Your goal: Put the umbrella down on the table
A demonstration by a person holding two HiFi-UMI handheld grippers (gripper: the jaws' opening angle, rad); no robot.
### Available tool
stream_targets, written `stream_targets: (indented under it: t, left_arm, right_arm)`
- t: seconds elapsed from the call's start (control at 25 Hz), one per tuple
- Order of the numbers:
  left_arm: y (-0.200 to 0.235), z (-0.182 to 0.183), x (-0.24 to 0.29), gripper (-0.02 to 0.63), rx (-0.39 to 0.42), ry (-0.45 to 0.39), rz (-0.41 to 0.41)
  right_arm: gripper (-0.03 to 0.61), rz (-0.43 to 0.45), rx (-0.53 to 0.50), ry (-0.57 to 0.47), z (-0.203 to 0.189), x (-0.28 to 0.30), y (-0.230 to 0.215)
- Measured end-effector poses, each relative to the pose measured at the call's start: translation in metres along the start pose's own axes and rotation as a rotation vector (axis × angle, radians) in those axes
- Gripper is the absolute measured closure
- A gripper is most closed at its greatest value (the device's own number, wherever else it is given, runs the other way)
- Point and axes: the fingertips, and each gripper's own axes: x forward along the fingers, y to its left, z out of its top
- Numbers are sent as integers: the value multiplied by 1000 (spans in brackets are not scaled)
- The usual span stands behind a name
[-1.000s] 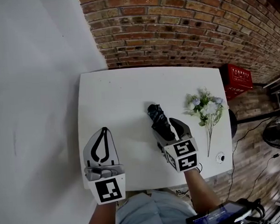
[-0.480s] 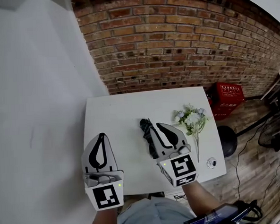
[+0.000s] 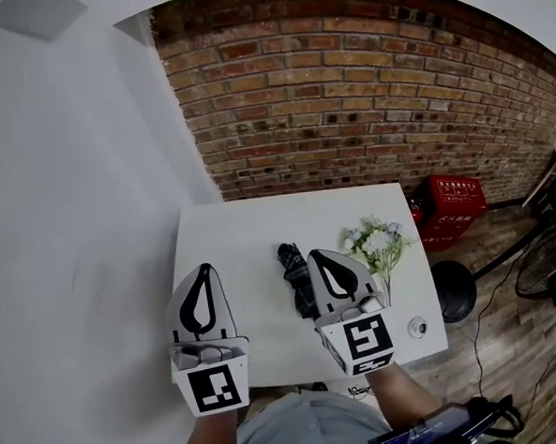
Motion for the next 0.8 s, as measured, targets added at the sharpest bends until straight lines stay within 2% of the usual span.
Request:
stream_targets:
  t: [0.8]
  left_arm:
    - [-10, -10, 0, 606, 18, 3, -19]
  right_arm:
    - [574, -11, -1, -12, -5, -1, -3]
